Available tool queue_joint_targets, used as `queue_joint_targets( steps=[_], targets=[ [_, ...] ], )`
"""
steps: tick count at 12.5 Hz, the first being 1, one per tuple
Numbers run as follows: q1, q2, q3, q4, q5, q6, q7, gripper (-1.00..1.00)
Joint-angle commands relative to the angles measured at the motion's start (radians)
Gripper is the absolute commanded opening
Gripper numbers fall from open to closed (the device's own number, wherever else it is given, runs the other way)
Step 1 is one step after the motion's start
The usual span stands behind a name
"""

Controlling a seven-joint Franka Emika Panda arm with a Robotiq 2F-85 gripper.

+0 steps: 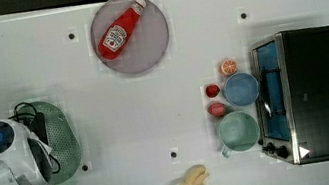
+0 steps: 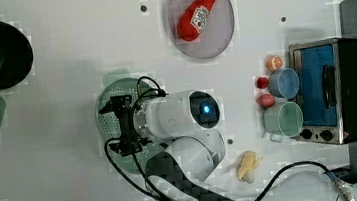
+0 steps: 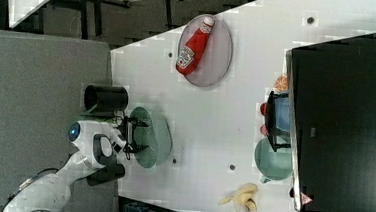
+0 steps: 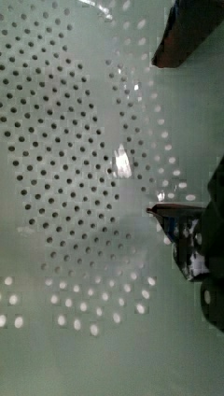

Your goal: Drag strainer right to left.

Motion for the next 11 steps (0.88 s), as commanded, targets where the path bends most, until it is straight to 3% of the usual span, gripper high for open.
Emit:
queue_joint_targets(
  steps=[1,3,6,9,11],
  targets=[
    [0.008,-0.001,0.005,0.046,-0.001,-0.014,0.04,1.0],
    [0.008,-0.051,-0.019,0.035,-0.006,-0.03,-0.005,1.0],
    [0.007,-0.232,-0.111,-0.01,-0.019,-0.187,-0.201,1.0],
    [-0.002,-0.429,-0.277,-0.015,-0.051,-0.382,-0.466,1.0],
    [-0.007,-0.549,-0.406,-0.015,-0.149,-0.487,-0.681,1.0]
  ],
)
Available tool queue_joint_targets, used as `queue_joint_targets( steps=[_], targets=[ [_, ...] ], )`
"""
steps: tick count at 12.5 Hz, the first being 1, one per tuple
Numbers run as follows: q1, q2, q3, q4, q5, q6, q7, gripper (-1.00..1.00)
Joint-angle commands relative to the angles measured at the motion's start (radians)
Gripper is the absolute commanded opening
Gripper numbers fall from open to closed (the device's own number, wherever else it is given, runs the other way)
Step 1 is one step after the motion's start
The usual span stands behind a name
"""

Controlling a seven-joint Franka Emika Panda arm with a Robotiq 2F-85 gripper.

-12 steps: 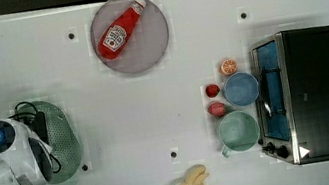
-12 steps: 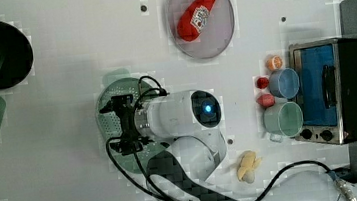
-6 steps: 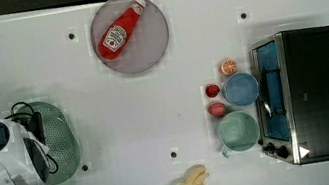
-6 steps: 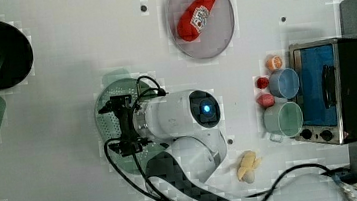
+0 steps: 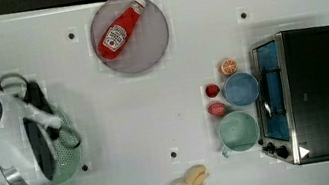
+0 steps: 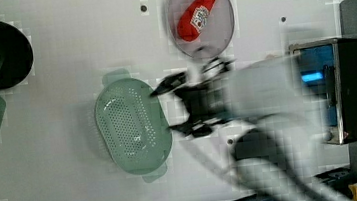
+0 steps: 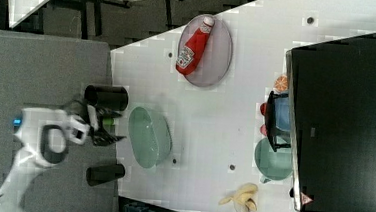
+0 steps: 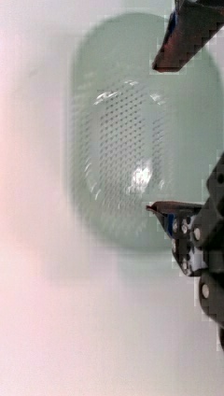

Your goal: Drag strainer right to left.

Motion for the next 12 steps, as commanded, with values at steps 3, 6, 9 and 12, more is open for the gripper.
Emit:
queue_joint_targets(
  steps=[3,6,9,12],
  targets=[
    [-0.072,-0.265,-0.301,0.036,-0.261,-0.221,-0.566,1.0],
    [-0.077,-0.39,-0.418,0.035,-0.355,-0.404,-0.725,1.0],
    [-0.083,-0.483,-0.459,0.037,-0.403,-0.5,-0.727,1.0],
    [-0.083,-0.527,-0.46,0.029,-0.523,-0.505,-0.74,1.0]
  ],
)
